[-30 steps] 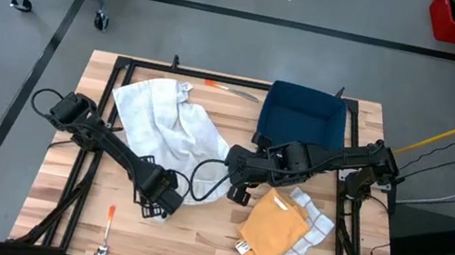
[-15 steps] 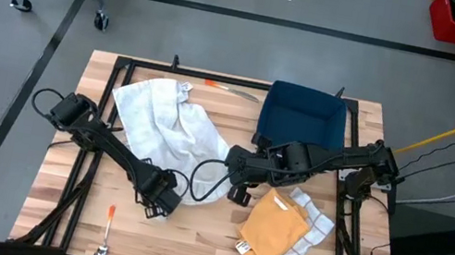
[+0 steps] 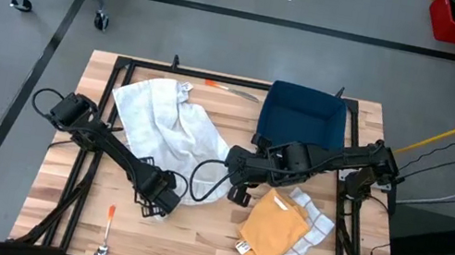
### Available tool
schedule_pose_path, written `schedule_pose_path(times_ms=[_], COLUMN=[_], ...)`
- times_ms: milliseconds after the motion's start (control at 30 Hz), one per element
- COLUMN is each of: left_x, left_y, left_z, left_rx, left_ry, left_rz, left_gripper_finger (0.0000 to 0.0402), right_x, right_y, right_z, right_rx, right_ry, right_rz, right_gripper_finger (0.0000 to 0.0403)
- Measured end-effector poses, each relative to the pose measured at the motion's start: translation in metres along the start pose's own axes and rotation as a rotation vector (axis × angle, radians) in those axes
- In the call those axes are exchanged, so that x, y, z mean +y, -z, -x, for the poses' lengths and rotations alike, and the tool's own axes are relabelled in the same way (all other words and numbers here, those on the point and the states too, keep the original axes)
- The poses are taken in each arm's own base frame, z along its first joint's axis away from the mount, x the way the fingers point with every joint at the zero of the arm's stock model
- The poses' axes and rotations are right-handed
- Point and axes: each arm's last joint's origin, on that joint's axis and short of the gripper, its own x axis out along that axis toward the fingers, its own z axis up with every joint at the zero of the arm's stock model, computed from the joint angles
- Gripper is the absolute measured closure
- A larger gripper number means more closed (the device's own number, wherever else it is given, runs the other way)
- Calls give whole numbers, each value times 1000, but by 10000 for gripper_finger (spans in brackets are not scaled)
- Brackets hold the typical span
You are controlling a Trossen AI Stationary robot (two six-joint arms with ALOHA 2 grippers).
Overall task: Fold towel
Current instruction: Fold the white-and-gray checkered towel
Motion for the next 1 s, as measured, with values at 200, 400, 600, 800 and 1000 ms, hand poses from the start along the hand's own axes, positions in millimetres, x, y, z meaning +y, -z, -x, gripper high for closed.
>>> schedule_pose_path(times_ms=[200,400,600,800,1000], left_x=[5,13,24,55,89], left_y=[3,9,14,31,49], left_z=[15,66,122,169,203], left_rx=[68,99,-151,-370,-550], left_ry=[-79,-274,-179,-63,-2], left_rz=[-20,-104,-51,133,218], left_gripper_finger=[398,400,401,401,401], right_x=[-2,-6,-11,-19,-31], right_y=[0,0,-1,-1,-1], right_z=[0,1,6,22,49], right_rx=[-19,-56,-103,-181,-288], right_ry=[65,192,274,358,408], right_rz=[28,38,35,16,-35], right_gripper_finger=[403,403,403,403,403])
